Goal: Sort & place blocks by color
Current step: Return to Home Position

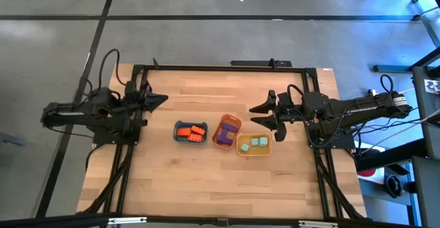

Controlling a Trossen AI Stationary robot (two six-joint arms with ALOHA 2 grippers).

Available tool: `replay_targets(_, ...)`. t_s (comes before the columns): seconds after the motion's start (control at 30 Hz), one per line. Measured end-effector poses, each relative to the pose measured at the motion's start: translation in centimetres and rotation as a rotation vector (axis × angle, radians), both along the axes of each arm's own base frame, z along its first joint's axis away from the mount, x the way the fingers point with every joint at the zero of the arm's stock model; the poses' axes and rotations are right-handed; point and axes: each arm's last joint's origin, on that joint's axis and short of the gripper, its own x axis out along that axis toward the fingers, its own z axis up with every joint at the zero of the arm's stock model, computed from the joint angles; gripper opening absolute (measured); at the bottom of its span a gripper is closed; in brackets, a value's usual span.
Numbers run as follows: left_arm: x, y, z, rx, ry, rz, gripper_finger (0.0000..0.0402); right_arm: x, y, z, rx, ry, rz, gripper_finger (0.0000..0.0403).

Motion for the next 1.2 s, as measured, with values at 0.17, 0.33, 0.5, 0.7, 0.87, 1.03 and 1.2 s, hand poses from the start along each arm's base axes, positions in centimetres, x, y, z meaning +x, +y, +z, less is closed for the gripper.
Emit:
replay_targets(0.17,0.1,-0.2,-2.9,-0.045,-0.069,-0.045,0.0000,0.0,0.0,0.0,0.000,0.000,0.000,0.0179)
replay_targets(0.33,-0.2,-0.3,-4.8,-0.052,-0.070,-0.057,0.0000,0.0,0.0,0.0,-0.003,0.000,0.000,0.0179)
replay_targets(0.5,-0.8,-0.3,-6.3,-0.077,-0.096,-0.064,0.0000,0.0,0.0,0.0,-0.003,0.000,0.000,0.0179)
replay_targets(0.7,-1.3,-0.3,-8.2,-0.123,-0.133,-0.075,0.0000,0.0,0.0,0.0,-0.003,-0.002,0.000,0.0179)
replay_targets(0.87,-1.2,-0.3,-9.7,-0.144,-0.129,-0.081,0.0000,0.0,0.0,0.0,-0.003,-0.002,0.000,0.0179)
replay_targets(1.03,-0.8,-0.3,-11.1,-0.168,-0.098,-0.096,0.0000,0.0,0.0,0.0,0.000,-0.003,0.000,0.0179)
replay_targets(1.2,-0.6,-0.4,-11.8,-0.164,-0.042,-0.133,0.0000,0.0,0.0,0.0,0.000,-0.003,-0.001,0.0179)
